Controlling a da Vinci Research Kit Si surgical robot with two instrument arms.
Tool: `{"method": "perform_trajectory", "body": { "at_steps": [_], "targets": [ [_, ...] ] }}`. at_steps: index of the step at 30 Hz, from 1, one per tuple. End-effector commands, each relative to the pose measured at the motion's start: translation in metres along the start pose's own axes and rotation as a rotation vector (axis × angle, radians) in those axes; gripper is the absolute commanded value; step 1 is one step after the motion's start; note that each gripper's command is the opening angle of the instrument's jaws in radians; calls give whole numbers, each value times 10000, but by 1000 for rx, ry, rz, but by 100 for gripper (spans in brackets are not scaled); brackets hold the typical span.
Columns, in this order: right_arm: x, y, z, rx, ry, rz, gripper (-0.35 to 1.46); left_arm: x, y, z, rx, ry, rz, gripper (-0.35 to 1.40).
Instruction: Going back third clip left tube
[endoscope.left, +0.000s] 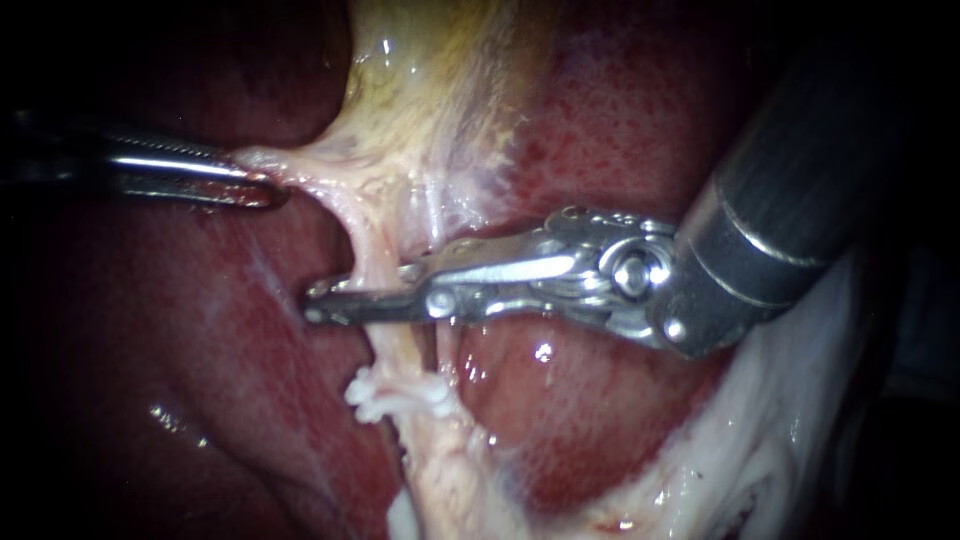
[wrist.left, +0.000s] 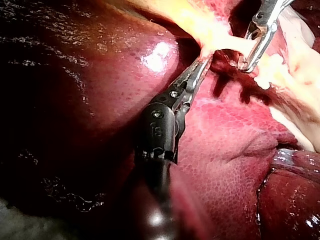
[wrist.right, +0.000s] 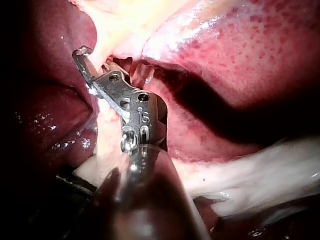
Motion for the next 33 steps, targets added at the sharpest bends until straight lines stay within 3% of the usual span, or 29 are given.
{"method": "perform_trajectory", "body": {
  "at_steps": [1, 4, 6, 9, 15, 21, 25, 29, 33],
  "targets": [
    [-1, 2, 2, 9, 1, -3, -1, 0, 0, 0, 1, 0, 0, -35],
    [-12, 13, 12, 13, -4, -16, 32, 0, 0, 0, 1, 0, 0, -35],
    [-21, 23, 19, 9, 2, -23, 41, 0, 0, 0, 1, 0, 0, -35],
    [-32, 39, 27, -31, 23, -26, 48, 0, 0, -1, 0, -1, 0, -35],
    [-33, 60, 18, -67, 40, -89, 50, 0, 0, -1, 0, -1, 0, -35],
    [-38, 57, 2, -69, 39, -131, 50, -1, 0, -2, 0, -1, 0, -35],
    [-43, 49, -14, -61, 30, -203, 50, -1, 0, -3, 0, -1, 0, -35],
    [-48, 40, -36, -58, 29, -220, 50, -1, 0, -3, -1, -1, 0, -35],
    [-56, 32, -67, -75, 29, -337, 50, -2, 0, -4, -1, -1, 0, -35]
  ]
}}
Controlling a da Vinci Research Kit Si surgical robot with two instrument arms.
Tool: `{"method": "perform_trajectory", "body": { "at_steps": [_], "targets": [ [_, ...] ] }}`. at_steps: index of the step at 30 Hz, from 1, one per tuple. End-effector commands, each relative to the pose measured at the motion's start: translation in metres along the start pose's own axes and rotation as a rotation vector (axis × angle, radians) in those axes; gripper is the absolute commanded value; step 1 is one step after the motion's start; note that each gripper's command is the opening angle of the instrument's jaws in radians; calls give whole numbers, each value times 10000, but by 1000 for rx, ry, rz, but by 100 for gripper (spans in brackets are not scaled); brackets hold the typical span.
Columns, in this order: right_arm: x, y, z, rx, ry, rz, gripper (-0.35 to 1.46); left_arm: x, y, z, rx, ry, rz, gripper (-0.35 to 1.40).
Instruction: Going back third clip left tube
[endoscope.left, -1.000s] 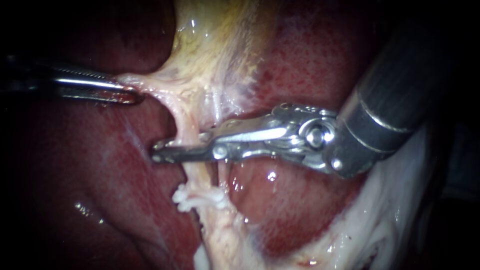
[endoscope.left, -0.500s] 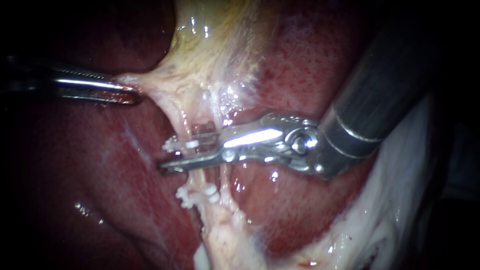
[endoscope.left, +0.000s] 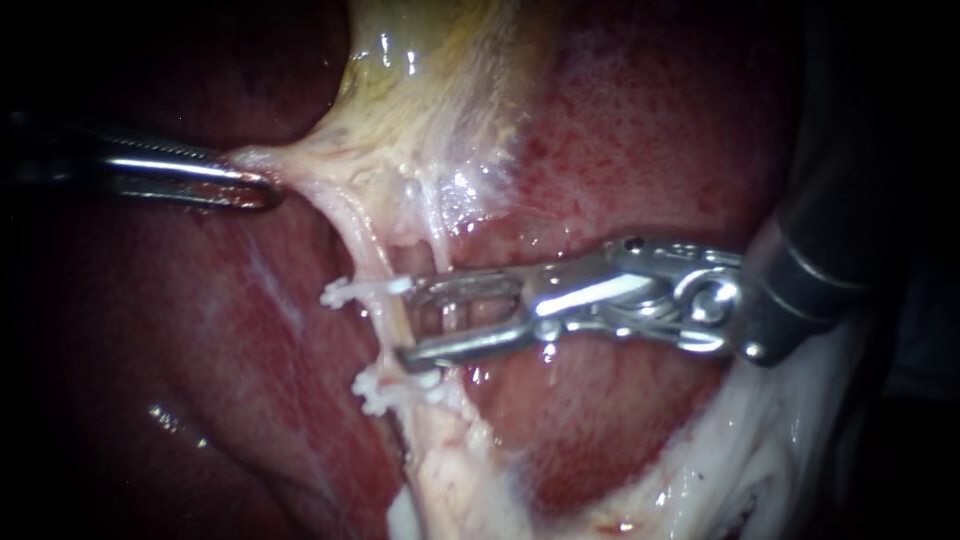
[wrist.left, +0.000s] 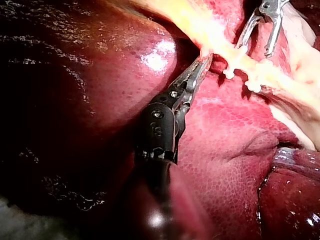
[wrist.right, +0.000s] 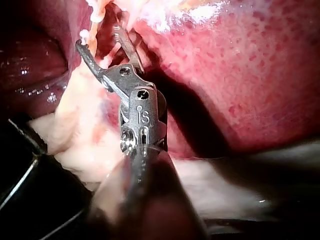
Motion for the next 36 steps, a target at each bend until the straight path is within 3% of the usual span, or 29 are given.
{"method": "perform_trajectory", "body": {
  "at_steps": [1, 5, 11, 21, 30, 36],
  "targets": [
    [-1, -1, -7, -6, 1, -38, 50, 0, 0, -1, -1, 0, 0, -35],
    [-9, -11, -39, -29, -14, -201, 50, 0, -1, -1, -2, 0, 0, -35],
    [-12, -22, -74, -57, -135, -347, 50, 0, -1, 0, -1, 0, 0, -35],
    [8, -28, -112, -86, -139, -375, 50, -7, -10, 6, 2, -6, 4, -35],
    [9, -30, -119, -102, -139, -363, 50, -30, -24, 57, -4, -29, -5, -35],
    [9, -31, -120, -101, -139, -363, 50, -37, -29, 68, -8, -39, -6, -35]
  ]
}}
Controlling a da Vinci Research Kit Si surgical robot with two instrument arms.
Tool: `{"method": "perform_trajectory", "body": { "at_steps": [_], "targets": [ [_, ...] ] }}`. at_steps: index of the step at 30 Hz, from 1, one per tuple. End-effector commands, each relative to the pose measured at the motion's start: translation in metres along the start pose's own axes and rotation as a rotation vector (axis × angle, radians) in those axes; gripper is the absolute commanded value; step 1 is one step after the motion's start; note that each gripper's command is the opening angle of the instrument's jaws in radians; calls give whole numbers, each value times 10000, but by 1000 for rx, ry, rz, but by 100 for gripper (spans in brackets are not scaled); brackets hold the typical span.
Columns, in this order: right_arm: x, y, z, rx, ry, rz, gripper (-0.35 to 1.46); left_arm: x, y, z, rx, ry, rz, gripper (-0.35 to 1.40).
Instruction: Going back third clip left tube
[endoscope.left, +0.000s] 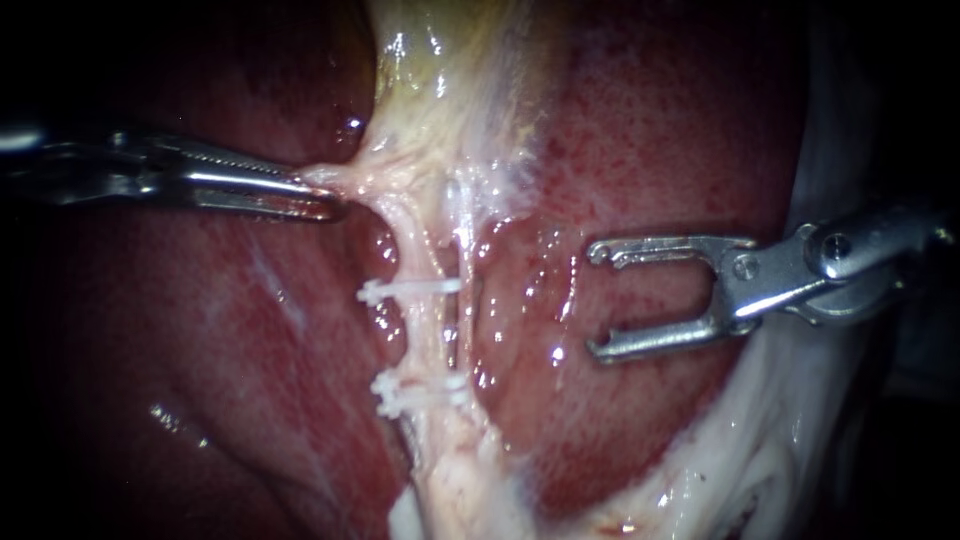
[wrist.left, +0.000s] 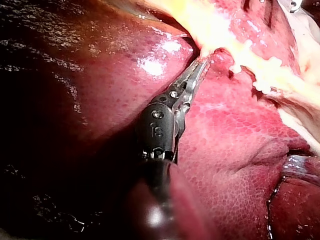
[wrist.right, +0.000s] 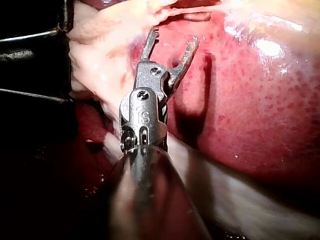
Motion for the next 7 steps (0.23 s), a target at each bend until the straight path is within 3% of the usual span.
{"method": "perform_trajectory", "body": {
  "at_steps": [1, 7],
  "targets": [
    [0, 0, 0, 1, 0, 0, 50, 0, 0, -1, -2, -1, -1, -35],
    [2, -2, 1, 9, 2, 0, 50, 1, 0, -4, -4, -1, -2, -35]
  ]
}}
